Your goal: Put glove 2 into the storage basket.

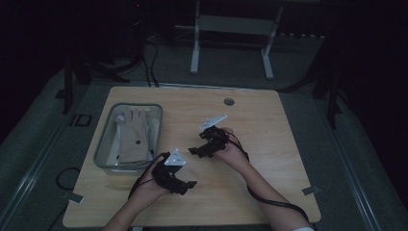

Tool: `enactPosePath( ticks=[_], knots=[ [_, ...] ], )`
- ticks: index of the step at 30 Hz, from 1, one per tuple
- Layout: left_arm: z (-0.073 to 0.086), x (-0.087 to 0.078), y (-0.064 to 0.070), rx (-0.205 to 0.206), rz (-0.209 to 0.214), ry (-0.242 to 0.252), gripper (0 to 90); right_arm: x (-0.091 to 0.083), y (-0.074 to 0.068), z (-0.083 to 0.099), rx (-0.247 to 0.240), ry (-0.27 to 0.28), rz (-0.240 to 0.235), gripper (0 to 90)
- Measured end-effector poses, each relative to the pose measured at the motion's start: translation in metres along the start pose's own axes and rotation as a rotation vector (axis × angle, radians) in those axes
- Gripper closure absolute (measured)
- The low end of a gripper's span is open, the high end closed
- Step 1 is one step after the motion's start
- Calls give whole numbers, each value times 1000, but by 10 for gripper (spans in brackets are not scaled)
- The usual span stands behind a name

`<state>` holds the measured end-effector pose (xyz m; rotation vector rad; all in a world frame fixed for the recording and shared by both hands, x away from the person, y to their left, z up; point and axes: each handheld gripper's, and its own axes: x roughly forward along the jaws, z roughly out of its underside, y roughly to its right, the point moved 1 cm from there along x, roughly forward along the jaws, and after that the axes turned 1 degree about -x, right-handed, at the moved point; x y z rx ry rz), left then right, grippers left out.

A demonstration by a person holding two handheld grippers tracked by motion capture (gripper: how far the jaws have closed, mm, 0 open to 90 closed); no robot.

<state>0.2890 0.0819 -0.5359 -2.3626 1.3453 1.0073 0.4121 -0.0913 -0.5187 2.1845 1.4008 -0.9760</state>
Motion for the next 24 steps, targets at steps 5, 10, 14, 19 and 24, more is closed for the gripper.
enactPosePath(
  ticks=[5, 10, 14, 19, 24],
  knots=[
    [4, 12, 0, -5, 36, 30, 157, -3, 3, 17, 17, 35, -11, 170],
    [6, 20, -1, 7, 60, 49, 157, -9, 6, 32, 6, 58, 0, 165],
    [8, 27, -2, 12, 87, 66, 157, -12, 9, 43, 11, 61, -3, 165],
    [9, 35, -1, 16, 83, 53, 157, -15, 12, 55, 1, 50, 10, 156],
    [11, 41, 0, 24, 94, 51, 157, -21, 14, 66, -35, 71, 41, 143]
  ],
)
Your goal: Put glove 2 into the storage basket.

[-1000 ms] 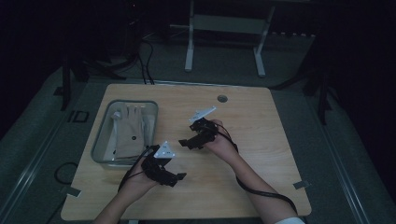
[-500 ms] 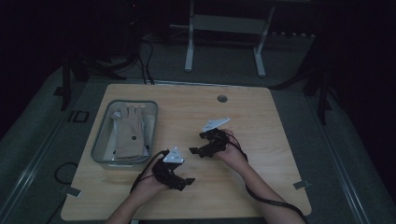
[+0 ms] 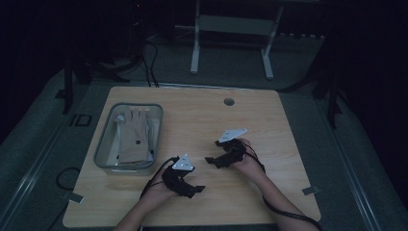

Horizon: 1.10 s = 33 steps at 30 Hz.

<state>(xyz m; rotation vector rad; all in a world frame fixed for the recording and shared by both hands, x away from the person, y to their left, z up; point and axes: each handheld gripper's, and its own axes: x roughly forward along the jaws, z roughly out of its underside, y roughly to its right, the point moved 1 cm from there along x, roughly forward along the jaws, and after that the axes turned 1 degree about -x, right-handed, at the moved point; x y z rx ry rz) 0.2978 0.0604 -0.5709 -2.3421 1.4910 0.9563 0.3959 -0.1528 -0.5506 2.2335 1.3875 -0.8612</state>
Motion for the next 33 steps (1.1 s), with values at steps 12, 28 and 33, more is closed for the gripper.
enactPosePath(
  ticks=[12, 28, 33],
  knots=[
    [2, 6, 3, 27, -9, 17, 157, -10, 2, 26, 10, -10, 20, 128],
    [5, 5, 5, 32, -18, 35, 152, -20, 5, 43, -27, 39, 86, 136],
    [6, 5, 4, 27, -14, 38, 152, -19, 3, 43, -46, 34, 88, 137]
  ],
)
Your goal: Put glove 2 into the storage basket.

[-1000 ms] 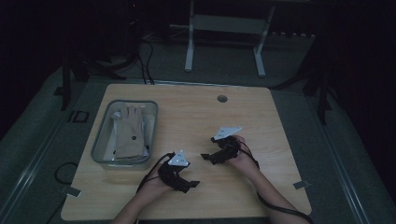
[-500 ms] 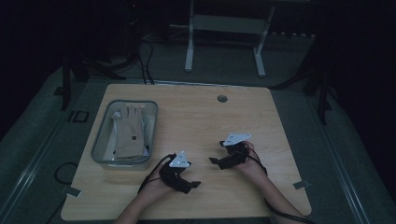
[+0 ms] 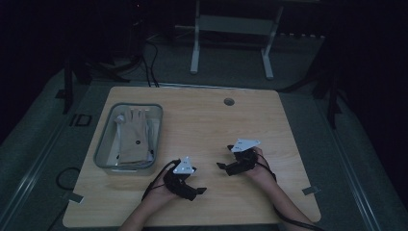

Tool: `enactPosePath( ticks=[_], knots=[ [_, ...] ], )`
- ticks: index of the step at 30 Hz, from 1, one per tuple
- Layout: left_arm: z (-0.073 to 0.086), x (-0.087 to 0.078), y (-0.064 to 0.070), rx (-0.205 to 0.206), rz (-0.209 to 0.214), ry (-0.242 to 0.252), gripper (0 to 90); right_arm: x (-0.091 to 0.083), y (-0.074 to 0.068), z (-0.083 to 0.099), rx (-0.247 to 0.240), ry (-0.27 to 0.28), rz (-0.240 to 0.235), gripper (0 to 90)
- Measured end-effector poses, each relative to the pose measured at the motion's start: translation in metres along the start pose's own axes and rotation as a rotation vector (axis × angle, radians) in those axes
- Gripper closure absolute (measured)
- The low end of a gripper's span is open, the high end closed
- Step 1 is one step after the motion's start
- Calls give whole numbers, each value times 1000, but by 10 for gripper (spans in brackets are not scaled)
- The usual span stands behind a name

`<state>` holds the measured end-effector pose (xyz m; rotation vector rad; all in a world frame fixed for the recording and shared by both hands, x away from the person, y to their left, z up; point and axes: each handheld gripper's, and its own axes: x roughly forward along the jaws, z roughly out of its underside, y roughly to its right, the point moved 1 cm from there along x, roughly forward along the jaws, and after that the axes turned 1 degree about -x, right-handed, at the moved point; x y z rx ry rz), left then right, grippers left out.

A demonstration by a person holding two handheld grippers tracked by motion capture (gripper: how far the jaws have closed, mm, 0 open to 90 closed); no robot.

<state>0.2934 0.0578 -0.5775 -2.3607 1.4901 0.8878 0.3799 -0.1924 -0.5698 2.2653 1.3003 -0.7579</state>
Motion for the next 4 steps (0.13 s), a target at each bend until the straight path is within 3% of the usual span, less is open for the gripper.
enactPosePath(
  ticks=[4],
  knots=[
    [0, 0, 0, 5, 3, -1, 152, 0, 0, 0, -3, 3, 3, 137]
  ],
)
